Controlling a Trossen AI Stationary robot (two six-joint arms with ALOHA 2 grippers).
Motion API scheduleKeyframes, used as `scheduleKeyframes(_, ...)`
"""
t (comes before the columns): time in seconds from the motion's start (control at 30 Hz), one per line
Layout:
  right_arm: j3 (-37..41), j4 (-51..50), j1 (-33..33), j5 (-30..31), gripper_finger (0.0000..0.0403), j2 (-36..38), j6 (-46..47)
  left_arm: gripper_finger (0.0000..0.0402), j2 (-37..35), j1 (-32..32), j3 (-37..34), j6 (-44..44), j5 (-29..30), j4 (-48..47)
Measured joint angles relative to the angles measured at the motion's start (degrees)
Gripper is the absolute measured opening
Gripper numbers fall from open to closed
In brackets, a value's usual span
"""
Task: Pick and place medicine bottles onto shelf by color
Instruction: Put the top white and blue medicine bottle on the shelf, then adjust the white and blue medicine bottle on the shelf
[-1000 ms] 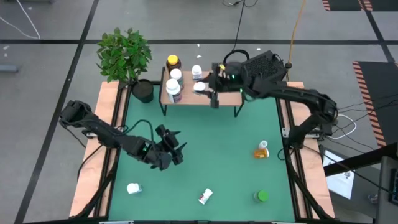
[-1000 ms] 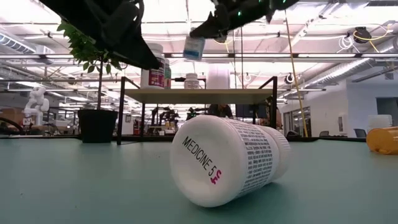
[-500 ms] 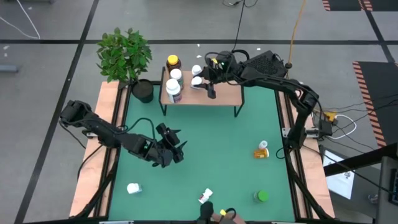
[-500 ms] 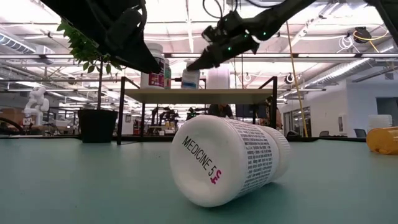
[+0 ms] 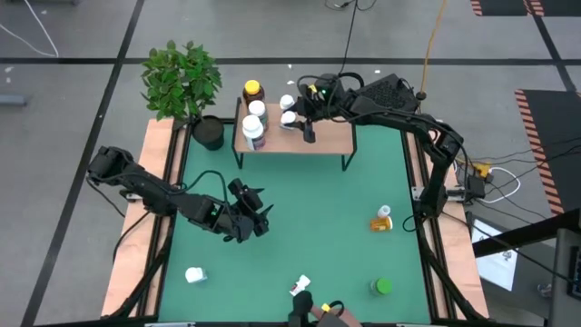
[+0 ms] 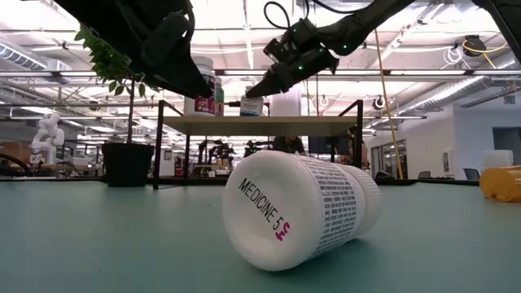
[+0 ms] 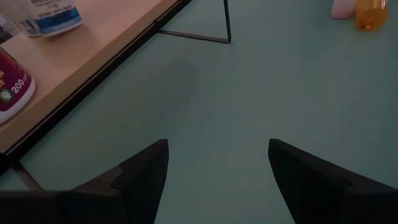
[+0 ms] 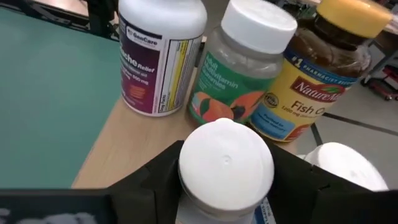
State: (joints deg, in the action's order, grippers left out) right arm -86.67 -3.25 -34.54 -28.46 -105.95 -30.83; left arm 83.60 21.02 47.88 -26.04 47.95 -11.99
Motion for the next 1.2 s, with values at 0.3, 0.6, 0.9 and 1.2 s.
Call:
scheduleKeyframes(0.3, 0.0, 0.44, 0.11, 3.26, 0.0245, 0.0, 0.35, 0.0276, 0.0, 0.0, 0.0, 0.0, -0.08, -0.4)
scheduleKeyframes(0.6, 0.04, -0.6, 0.62, 4.44, 0.0253, 3.32, 1.86, 0.0276, 0.0, 0.0, -0.01, -1.63, -0.57, -2.97)
scheduleKeyframes(0.9, 3.19, -8.37, 4.12, 4.75, 0.0253, 8.86, 4.64, 0.0276, 0.01, 0.29, -0.02, -3.65, -2.44, -3.71)
scheduleKeyframes(1.2, 24.44, 17.95, 9.61, 20.94, 0.0246, 16.53, 8.81, 0.0276, 0.0, 0.33, -0.02, -5.19, -3.08, -4.94)
